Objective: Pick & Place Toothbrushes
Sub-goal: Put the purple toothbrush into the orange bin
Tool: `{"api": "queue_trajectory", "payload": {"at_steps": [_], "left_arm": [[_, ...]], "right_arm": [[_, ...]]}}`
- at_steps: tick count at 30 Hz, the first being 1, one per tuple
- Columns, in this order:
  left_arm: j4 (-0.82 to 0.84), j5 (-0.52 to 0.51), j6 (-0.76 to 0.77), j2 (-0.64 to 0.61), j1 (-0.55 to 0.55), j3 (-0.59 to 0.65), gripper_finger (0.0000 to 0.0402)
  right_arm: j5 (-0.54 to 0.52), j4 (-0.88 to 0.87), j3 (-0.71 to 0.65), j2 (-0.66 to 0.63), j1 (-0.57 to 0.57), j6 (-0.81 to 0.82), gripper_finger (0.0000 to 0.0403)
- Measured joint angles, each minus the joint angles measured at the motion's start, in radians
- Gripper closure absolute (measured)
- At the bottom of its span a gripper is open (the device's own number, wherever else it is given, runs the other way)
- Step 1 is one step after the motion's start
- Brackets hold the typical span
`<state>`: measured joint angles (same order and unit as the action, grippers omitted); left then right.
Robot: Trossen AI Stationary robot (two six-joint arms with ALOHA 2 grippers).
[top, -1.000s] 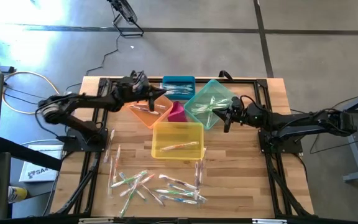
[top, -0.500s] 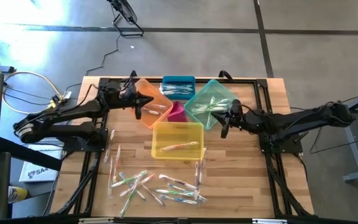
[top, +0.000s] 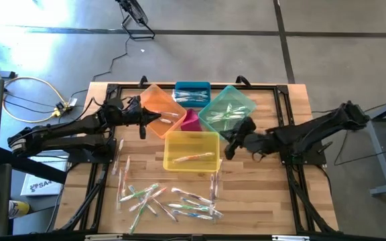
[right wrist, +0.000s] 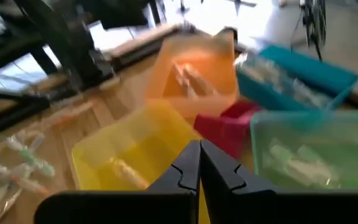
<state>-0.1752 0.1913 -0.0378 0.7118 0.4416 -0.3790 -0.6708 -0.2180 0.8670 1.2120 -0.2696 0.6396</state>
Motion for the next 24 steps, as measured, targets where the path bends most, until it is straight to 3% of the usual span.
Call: {"api": "queue_trajectory", "payload": {"at_steps": [5,11,18,24], "left_arm": [[0.017,-0.001,0.0,-0.004,-0.018,0.0,0.0401],[0.046,-0.003,0.001,-0.004,-0.018,0.0,0.0401],[0.044,-0.003,-0.011,-0.004,-0.017,0.0,0.0401],[0.039,-0.005,-0.012,-0.004,-0.017,0.0,0.0401]], "right_arm": [[0.071,-0.267,0.166,0.149,-0.024,0.217,0.0401],[0.304,-0.49,0.29,0.286,-0.041,0.472,0.0401],[0.524,-0.513,0.32,0.367,-0.08,0.703,0.0401],[0.579,-0.528,0.32,0.405,-0.134,0.871,0.0401]]}}
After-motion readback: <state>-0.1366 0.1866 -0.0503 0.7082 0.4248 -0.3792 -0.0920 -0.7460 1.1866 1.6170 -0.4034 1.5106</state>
